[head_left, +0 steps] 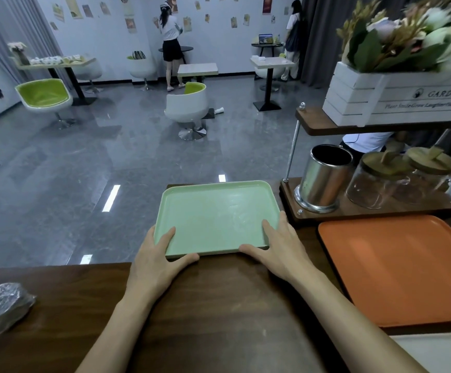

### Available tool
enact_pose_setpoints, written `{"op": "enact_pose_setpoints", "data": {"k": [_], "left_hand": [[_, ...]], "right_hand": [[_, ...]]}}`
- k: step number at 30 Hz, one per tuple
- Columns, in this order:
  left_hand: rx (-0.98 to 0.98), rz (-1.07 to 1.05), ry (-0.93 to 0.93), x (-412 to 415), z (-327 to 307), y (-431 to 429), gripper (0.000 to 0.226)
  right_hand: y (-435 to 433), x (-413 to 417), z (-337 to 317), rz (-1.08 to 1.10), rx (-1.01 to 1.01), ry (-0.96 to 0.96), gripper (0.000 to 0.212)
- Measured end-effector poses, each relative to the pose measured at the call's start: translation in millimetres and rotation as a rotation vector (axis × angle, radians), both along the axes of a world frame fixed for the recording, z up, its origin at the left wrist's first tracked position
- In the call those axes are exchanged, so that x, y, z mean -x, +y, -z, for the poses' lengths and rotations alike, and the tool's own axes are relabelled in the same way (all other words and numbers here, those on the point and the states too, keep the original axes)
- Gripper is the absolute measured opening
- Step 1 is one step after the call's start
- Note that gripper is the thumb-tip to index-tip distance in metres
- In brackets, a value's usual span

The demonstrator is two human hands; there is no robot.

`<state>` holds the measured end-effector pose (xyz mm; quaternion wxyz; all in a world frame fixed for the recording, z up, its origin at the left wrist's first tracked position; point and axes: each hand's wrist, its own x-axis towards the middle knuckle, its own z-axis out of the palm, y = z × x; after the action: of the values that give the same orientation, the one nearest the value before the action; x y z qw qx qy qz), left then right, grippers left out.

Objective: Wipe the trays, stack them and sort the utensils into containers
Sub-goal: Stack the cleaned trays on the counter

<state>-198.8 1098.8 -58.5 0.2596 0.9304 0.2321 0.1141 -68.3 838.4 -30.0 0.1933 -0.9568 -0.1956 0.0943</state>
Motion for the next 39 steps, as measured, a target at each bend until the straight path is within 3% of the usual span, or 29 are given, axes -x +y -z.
{"op": "enact_pose_setpoints", "data": {"k": [3, 9, 13, 17, 22, 29, 39], "left_hand": [[-0.024, 0.008, 0.025, -0.3, -1.2, 0.2, 0.111], [-0.025, 0.006, 0.055, 3.7, -3.7, -0.7, 0.109], [-0.061, 0.029, -0.102, 10.7, -6.7, -31.7, 0.095], [0.000, 0.171, -0.198, 11.0, -9.3, -116.9, 0.084], [0.137, 0.328, -0.165, -6.0, -11.8, -234.4, 0.089], [0.104, 0.324, 0.029, -28.2, -17.7, -355.2, 0.084], [-0.014, 0.193, 0.192, -26.5, -12.1, -389.6, 0.102]], "right_hand": [[-1.0, -1.1, 8.3, -0.001, -0.055, 0.035, 0.112], [-22.1, -0.4, 6.7, -0.054, -0.162, 0.044, 0.092], [-65.0, 21.3, -2.3, -0.105, -0.282, 0.029, 0.087], [-123.6, 37.2, -7.7, -0.077, -0.326, 0.008, 0.084], [-210.1, 40.6, -14.3, -0.023, -0.278, -0.029, 0.077], [-337.8, 18.3, -17.3, 0.055, -0.201, -0.010, 0.079], [-413.2, -7.2, -13.7, 0.008, -0.174, 0.035, 0.084]]}}
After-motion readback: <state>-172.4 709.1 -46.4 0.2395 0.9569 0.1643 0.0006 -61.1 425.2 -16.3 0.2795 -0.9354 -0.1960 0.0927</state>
